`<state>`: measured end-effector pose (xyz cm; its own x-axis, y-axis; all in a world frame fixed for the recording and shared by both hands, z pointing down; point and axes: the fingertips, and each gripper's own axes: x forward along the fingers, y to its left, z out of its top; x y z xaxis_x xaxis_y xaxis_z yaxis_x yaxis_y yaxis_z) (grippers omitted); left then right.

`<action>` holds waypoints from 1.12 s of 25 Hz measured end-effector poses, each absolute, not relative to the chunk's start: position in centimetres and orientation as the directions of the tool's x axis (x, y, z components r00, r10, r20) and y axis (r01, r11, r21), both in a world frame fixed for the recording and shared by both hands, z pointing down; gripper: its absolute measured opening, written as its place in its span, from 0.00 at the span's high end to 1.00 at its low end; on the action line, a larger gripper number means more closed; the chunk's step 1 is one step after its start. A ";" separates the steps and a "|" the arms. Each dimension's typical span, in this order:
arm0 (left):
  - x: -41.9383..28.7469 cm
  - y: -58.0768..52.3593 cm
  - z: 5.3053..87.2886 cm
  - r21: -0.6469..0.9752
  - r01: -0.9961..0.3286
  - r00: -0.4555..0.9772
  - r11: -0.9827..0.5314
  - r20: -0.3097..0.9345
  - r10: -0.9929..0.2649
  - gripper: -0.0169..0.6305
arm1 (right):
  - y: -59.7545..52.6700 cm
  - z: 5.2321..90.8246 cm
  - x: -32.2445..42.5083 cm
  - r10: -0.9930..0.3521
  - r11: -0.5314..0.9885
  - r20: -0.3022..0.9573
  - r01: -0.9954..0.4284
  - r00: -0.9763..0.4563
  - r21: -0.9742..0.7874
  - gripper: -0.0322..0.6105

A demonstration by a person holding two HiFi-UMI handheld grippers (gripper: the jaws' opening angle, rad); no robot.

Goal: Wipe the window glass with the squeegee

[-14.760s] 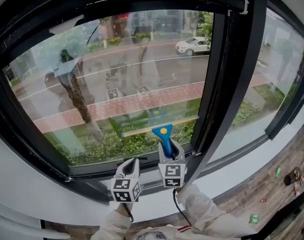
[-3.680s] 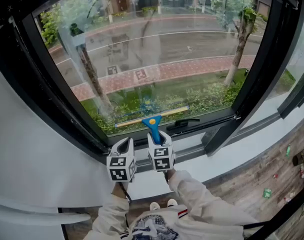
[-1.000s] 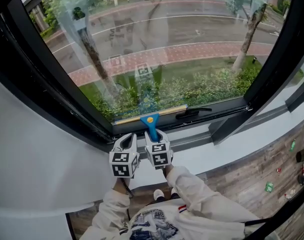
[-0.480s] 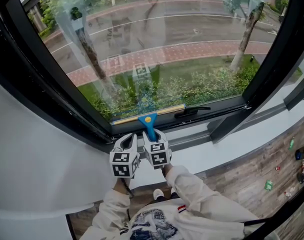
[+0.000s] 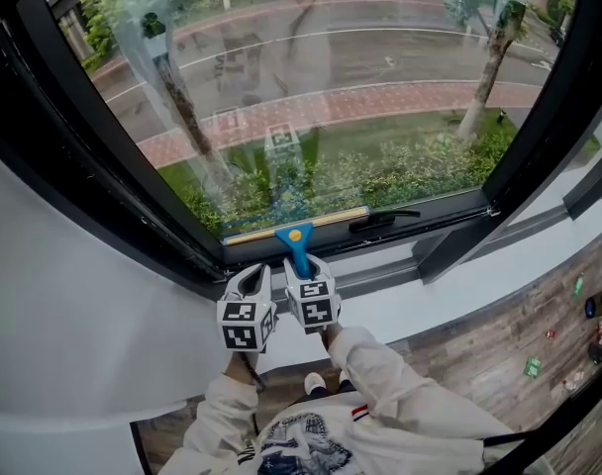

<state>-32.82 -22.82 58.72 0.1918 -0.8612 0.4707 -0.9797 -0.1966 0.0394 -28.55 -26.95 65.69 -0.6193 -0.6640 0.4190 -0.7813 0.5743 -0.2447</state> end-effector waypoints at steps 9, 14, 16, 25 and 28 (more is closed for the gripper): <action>-33.2 -21.6 58.5 0.055 -0.979 0.199 -0.195 0.449 -0.871 0.97 | -26.3 64.2 -27.9 -0.684 0.575 0.407 -0.791 -0.606 -0.211 0.77; -33.0 -20.0 58.7 0.074 -0.974 0.227 -0.216 0.429 -0.875 0.97 | -24.7 62.9 -26.5 -0.697 0.568 0.404 -0.800 -0.593 -0.194 0.77; -32.5 -19.0 59.1 0.088 -0.970 0.241 -0.225 0.421 -0.874 0.97 | -23.5 62.3 -25.4 -0.707 0.559 0.398 -0.807 -0.584 -0.191 0.77; -31.4 -13.0 60.8 0.149 -0.964 0.264 -0.221 0.422 -0.867 0.97 | -17.9 60.3 -22.7 -0.720 0.538 0.393 -0.818 -0.571 -0.203 0.77; -30.2 -11.5 60.2 0.135 -0.965 0.259 -0.223 0.398 -0.880 0.97 | -16.4 60.1 -21.1 -0.721 0.542 0.380 -0.814 -0.579 -0.210 0.77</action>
<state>-30.15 -11.49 60.18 0.2587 -0.8803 0.3976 -0.9655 -0.2226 0.1353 -21.09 -16.38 60.12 -0.5790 -0.7214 0.3800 -0.8135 0.5422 -0.2102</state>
